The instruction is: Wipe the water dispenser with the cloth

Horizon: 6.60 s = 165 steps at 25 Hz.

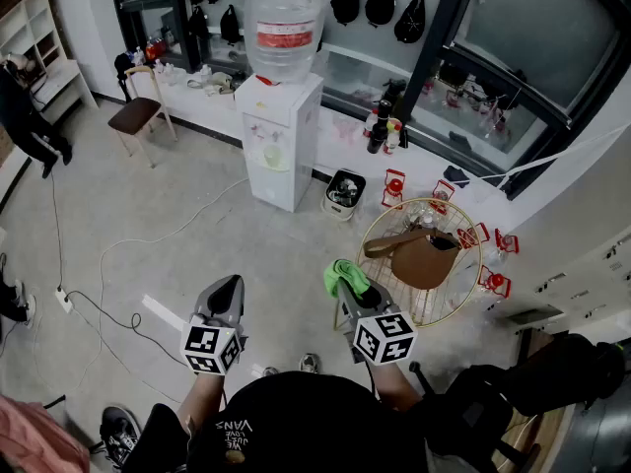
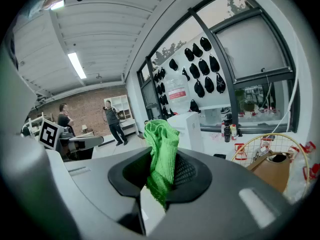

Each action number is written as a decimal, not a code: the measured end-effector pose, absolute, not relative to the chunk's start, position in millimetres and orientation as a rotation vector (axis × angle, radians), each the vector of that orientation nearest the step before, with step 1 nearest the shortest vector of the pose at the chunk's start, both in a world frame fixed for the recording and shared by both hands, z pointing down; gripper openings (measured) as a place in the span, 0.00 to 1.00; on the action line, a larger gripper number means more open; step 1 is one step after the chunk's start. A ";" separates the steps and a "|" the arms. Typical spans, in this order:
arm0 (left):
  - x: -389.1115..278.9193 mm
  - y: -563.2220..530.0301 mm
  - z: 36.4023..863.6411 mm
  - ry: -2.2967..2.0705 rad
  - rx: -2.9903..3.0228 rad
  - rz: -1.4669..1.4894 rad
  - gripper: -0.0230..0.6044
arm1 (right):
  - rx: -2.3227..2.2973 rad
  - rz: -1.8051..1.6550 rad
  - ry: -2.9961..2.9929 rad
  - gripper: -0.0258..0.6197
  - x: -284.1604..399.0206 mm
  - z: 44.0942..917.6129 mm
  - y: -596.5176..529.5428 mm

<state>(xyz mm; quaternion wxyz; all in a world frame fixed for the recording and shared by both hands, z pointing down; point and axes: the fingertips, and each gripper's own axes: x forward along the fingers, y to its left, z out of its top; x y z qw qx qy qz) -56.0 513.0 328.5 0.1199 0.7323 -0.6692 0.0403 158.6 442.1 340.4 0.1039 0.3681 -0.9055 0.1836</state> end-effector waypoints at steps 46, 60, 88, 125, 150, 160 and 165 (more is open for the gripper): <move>-234.3 187.3 362.7 -1.588 2.403 0.239 0.04 | 1.386 0.669 -2.515 0.19 -30.0 374.1 150.7; -236.2 83.8 380.9 -1.739 2.250 0.184 0.04 | 1.194 0.586 -2.520 0.19 -37.4 412.2 14.0; -170.7 -59.9 475.5 -1.678 2.141 0.429 0.04 | 0.793 0.419 -2.512 0.19 -108.0 547.4 -157.6; -137.3 -58.6 487.0 -1.483 2.238 0.480 0.04 | 1.169 0.236 -2.375 0.19 -51.8 565.0 -279.8; -119.2 -71.3 503.6 -1.470 2.232 0.553 0.04 | 0.883 0.368 -2.424 0.19 -100.2 621.1 -216.5; -116.2 -93.1 498.4 -1.534 2.170 0.558 0.04 | 0.995 0.378 -2.369 0.19 -85.8 633.2 -326.8; -115.8 -93.6 503.8 -1.541 2.131 0.566 0.04 | 1.071 0.382 -2.345 0.19 -78.6 632.4 -378.9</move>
